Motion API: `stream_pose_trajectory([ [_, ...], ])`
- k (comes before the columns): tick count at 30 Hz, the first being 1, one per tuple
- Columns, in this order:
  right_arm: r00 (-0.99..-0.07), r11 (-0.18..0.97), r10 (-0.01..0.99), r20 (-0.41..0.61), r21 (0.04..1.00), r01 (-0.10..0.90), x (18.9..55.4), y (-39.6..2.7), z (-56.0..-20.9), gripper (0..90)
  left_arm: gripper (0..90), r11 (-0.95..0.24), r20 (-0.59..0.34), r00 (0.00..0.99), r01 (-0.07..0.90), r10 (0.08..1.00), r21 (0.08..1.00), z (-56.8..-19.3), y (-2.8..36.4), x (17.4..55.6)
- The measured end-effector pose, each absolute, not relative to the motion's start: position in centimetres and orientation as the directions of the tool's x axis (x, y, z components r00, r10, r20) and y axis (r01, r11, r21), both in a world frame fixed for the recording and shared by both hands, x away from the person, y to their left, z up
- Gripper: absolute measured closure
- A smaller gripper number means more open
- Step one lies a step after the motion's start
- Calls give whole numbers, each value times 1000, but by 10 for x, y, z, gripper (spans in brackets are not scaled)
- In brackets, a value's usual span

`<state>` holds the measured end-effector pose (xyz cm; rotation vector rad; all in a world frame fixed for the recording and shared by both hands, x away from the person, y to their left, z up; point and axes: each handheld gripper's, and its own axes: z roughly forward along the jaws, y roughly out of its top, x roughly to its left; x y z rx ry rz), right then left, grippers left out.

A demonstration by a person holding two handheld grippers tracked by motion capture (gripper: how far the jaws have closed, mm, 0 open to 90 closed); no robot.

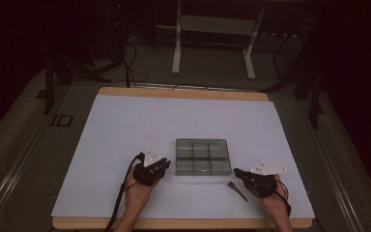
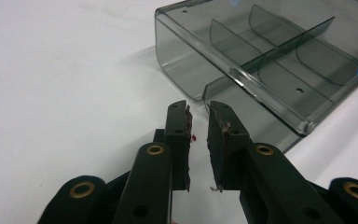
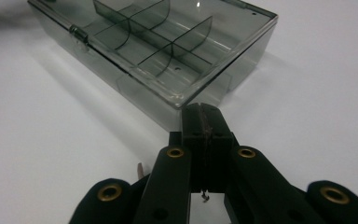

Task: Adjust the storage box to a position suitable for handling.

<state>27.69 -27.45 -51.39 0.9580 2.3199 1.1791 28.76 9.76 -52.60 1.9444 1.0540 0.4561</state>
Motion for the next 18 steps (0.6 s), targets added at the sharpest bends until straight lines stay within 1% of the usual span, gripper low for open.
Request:
stream_pose_trajectory([
  [7, -723, 442, 690, -26, 806, 393, 275, -272, -515, 900, 784, -291, -66, 604, 472, 794, 832, -523, 97, 282],
  [18, -730, 440, 683, -22, 810, 388, 275, -270, -517, 900, 779, -297, -63, 618, 462, 784, 836, -521, 97, 282],
])
